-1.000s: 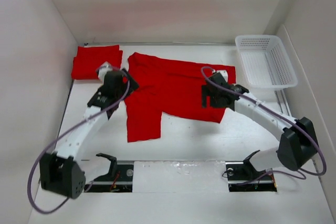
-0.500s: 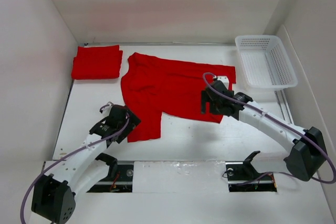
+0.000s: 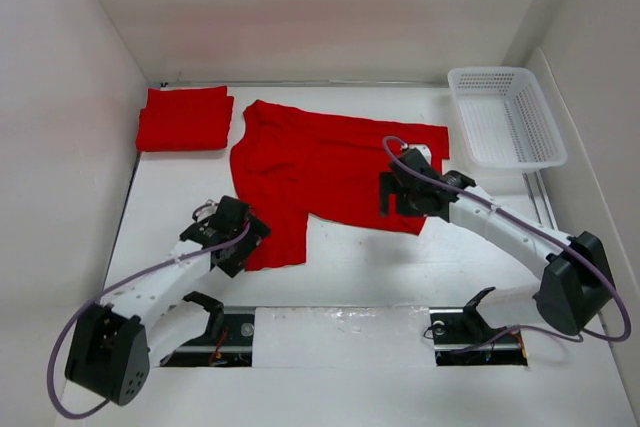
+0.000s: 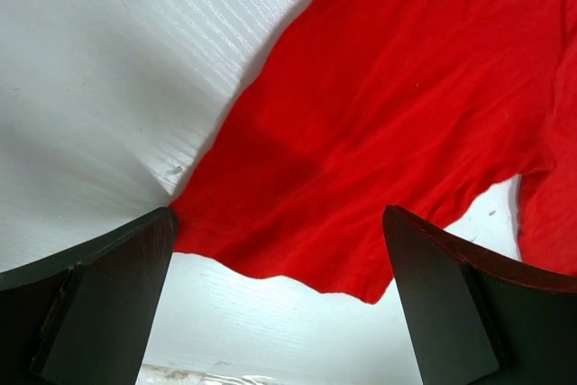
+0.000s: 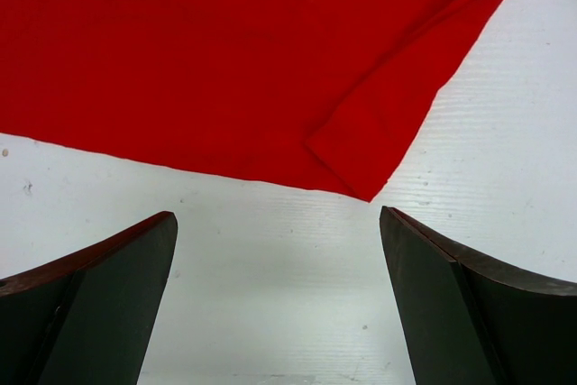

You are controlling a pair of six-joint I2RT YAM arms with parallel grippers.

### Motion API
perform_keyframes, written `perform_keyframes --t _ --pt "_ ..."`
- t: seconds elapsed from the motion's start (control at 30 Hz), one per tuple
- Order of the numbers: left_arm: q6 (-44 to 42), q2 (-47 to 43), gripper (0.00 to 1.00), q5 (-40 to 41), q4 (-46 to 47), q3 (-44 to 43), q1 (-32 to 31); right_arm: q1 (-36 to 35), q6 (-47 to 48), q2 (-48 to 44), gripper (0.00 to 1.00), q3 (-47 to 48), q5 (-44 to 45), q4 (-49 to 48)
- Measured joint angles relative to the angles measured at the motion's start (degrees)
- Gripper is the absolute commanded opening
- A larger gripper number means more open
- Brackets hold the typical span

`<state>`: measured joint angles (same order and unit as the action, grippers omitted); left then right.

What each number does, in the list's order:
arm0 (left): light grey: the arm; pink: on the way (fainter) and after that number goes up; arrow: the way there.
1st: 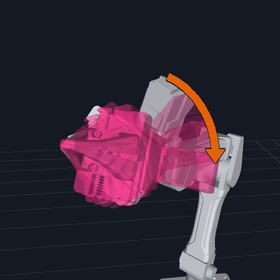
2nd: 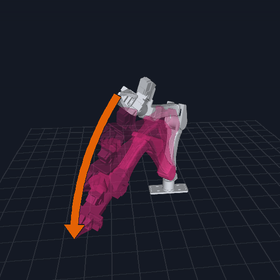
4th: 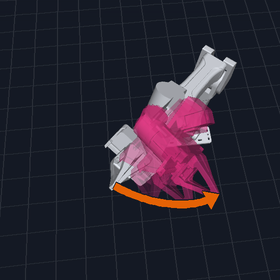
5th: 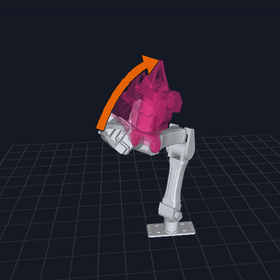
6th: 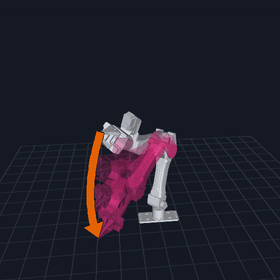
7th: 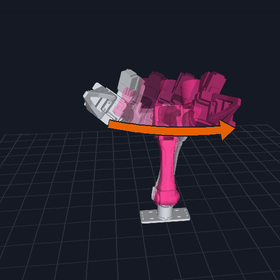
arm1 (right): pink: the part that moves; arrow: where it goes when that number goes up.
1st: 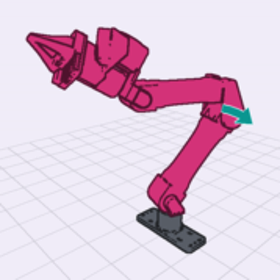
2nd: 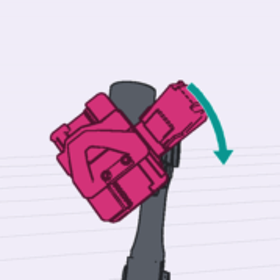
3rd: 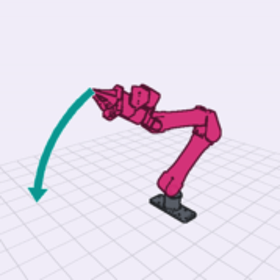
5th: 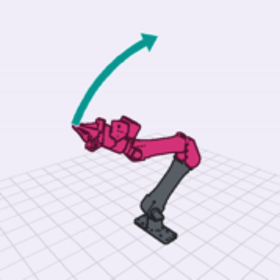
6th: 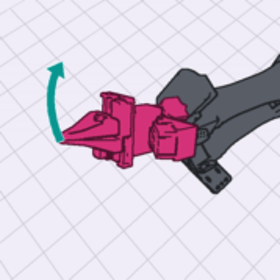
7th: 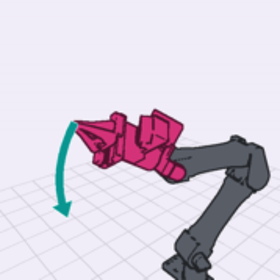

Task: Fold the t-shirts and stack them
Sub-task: Grap the side of the flattened tshirt closest away from the robot with both arms

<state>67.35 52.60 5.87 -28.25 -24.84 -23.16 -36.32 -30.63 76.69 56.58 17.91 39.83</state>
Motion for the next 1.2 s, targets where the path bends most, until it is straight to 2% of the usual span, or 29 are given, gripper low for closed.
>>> perform_keyframes --t 0.13,0.2,0.23,0.33,0.37,0.47,0.5,0.57,0.8,0.87,0.9,1.03,1.2 --pt "0.61 7.06 1.00 0.66 -0.79 -3.98 -1.99 0.35 0.42 0.28 1.00 0.00 -1.40 -0.55" --pt "1.16 8.44 0.93 1.31 -0.87 -4.72 -3.69 0.72 0.61 0.28 1.00 0.00 -2.10 -0.90" --pt "1.44 9.42 0.75 1.70 -1.03 -5.25 -4.44 0.94 0.70 0.28 1.00 -0.02 -2.36 -1.03" --pt "2.40 11.63 0.51 2.43 -1.70 -6.05 -5.31 1.38 1.07 0.59 1.00 -0.02 -2.95 -1.44" --pt "2.71 11.87 0.38 2.36 -1.90 -6.05 -5.35 1.42 1.16 0.74 1.00 -0.02 -3.06 -1.51" --pt "3.67 12.00 0.23 2.58 -2.34 -5.64 -5.35 1.66 1.55 1.29 1.00 -0.02 -3.45 -1.53" --pt "3.98 11.91 0.11 2.58 -2.51 -5.55 -5.35 1.75 1.73 1.38 1.00 -0.02 -3.65 -1.55" --pt "4.50 11.65 0.00 2.67 -2.64 -5.51 -5.35 1.81 1.92 1.44 1.00 -0.02 -3.82 -1.57" --pt "4.46 11.23 0.00 3.63 -2.82 -5.51 -5.35 2.25 2.16 1.95 1.00 -0.02 -4.22 -1.73" --pt "4.02 11.23 0.00 4.44 -3.17 -5.64 -5.35 2.29 2.10 2.67 0.97 -0.02 -4.20 -1.75" --pt "3.76 11.23 0.00 4.81 -3.43 -5.81 -5.35 2.34 1.92 3.28 0.91 -0.02 -4.11 -1.77" --pt "2.03 11.17 0.00 6.49 -5.01 -7.50 -5.35 2.12 0.22 7.17 0.80 0.20 -3.04 -1.73" --pt "-0.09 10.64 0.00 7.32 -5.09 -8.70 -5.35 2.12 -2.40 12.00 0.77 0.48 -2.40 -1.66"
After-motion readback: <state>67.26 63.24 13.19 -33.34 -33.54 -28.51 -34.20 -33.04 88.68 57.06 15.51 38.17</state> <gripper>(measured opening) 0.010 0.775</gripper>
